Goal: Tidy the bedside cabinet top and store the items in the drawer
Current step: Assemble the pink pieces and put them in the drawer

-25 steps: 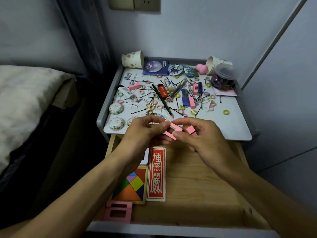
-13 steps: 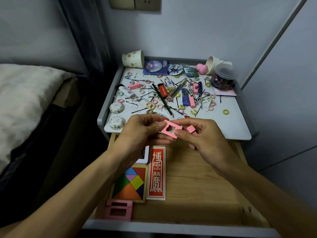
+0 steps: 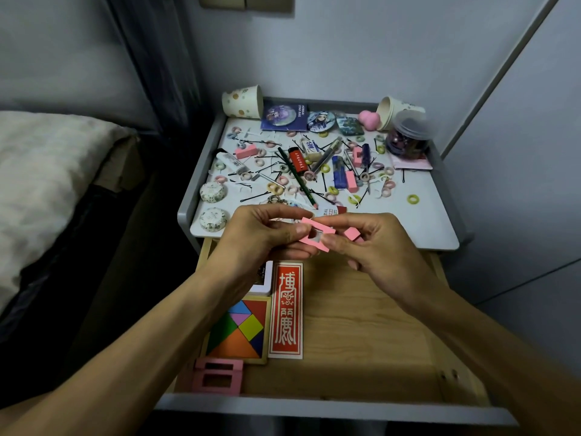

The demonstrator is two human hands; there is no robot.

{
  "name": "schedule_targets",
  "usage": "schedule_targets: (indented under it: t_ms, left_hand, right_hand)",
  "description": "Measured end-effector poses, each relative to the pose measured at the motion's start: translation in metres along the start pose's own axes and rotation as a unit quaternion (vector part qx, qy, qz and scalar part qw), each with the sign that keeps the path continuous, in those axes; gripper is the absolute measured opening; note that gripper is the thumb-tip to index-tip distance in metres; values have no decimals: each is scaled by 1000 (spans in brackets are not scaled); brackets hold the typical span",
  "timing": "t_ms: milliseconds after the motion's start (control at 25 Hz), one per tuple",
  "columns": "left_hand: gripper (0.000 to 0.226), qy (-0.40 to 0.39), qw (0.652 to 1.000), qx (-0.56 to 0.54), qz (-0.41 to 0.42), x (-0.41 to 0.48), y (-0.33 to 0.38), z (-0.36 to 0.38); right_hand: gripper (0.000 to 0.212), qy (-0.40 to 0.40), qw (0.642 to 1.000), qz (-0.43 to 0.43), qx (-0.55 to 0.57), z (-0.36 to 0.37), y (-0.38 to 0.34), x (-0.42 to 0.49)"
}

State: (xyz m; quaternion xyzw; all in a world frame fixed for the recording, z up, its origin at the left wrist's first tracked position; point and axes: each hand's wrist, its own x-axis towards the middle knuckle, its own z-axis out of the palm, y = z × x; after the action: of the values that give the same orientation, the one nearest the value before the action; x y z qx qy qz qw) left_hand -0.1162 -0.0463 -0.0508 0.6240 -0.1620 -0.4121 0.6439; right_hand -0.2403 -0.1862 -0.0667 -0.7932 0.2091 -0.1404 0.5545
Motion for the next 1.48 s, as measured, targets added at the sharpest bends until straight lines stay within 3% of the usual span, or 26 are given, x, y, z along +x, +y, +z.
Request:
schedule_targets:
  t_ms: [240,480,600,760,920,1040,1360,1480]
  left_hand:
    - [17,-3,999,33,-7,2,2,2]
    - [19,7,998,60,-5,5,2,3]
    - [20,3,997,70,-11,6,2,2]
    - [19,-13,997,76,-16,5,1,2]
    - [20,-21,997,71,-26,4,0,4]
    - [20,-28,997,66,-30,3,0,6]
    - [18,-36,998,44,-33,1,-1,8]
    - [22,-36,998,38,-29,0,0,7]
  right_hand:
    - [26,0,1000,13,28,0,1,-2]
    - [24,10,998,29,-52,-12,-3,3]
    - [35,-1,998,61,-15,-20,-4,6]
    - [43,-45,995,9,-86,-24,-4,4]
    - [25,36,995,-12,-89,-21,1,4]
    - [24,73,995,-28,-62,-18,0,2]
    - [27,83,994,-63,-38,-5,-4,-2]
    - [31,93,988,-90,-82,1,-5,-8]
